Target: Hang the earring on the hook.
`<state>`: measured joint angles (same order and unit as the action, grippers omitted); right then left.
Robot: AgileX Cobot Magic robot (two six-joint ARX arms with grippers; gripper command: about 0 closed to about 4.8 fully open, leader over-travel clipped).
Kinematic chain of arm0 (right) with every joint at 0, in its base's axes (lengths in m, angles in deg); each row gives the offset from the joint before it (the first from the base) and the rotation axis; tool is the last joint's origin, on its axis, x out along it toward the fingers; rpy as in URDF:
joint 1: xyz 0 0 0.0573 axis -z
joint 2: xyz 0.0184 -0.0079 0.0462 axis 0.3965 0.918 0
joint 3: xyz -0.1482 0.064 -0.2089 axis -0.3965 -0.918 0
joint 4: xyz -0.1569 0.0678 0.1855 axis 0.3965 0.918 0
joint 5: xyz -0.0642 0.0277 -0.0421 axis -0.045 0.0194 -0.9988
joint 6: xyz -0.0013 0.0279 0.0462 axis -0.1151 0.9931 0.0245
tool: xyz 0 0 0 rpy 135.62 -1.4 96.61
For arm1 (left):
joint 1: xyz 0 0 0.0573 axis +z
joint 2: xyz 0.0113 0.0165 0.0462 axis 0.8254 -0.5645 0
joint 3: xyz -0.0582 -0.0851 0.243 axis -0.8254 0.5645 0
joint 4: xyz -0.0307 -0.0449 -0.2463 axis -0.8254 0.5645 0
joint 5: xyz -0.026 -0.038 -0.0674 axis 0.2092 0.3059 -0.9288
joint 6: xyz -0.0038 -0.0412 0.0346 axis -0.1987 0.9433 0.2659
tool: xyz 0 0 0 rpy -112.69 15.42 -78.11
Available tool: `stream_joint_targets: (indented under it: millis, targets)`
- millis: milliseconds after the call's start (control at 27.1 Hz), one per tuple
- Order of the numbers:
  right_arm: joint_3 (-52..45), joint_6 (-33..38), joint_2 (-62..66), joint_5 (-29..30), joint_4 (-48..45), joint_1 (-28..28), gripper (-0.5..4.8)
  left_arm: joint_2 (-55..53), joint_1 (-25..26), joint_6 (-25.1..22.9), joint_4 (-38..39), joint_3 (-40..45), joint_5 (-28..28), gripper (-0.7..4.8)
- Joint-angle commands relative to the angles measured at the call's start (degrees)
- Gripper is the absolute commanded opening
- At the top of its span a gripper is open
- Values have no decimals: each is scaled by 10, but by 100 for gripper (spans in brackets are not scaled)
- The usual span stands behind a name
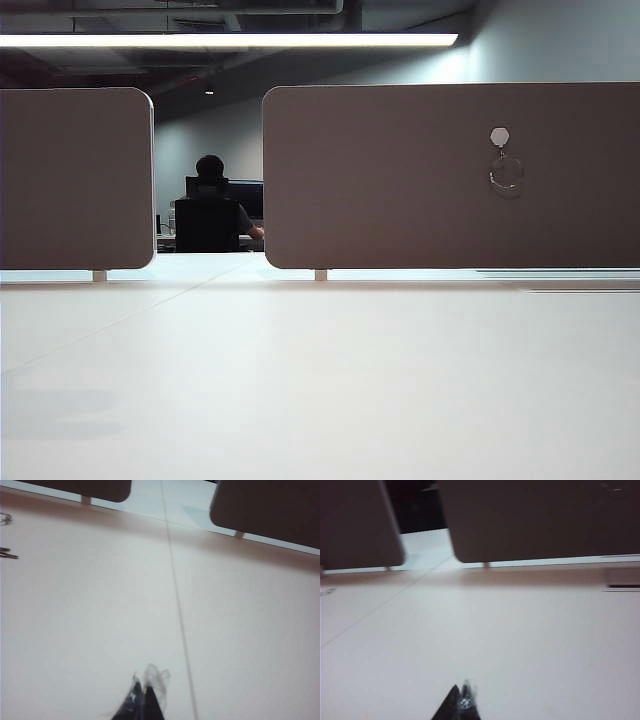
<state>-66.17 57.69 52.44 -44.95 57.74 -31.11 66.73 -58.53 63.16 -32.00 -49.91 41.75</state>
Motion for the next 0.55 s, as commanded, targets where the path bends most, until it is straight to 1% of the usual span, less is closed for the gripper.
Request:
stream_joint_targets:
  millis: [37,148,332,369,517,554]
  targets:
    - [-2,-2,0,0,-10,44,-5,0,8,-2,2,2,2,-4]
    - [-2,-2,0,1,-8,74,-5,0,8,-2,2,2,0,-4]
    - [-2,-2,0,-10,48,76,-5,0,8,-2,2,2,0,-4]
    - [-2,-2,0,-18,50,76,-5,0,8,-2,2,2,0,-4]
    - [-2,-2,0,-91,34,76,-5,0,8,-2,2,2,0,-4]
    - [-2,-2,0,-96,31,76,-5,0,8,-2,2,2,0,-4]
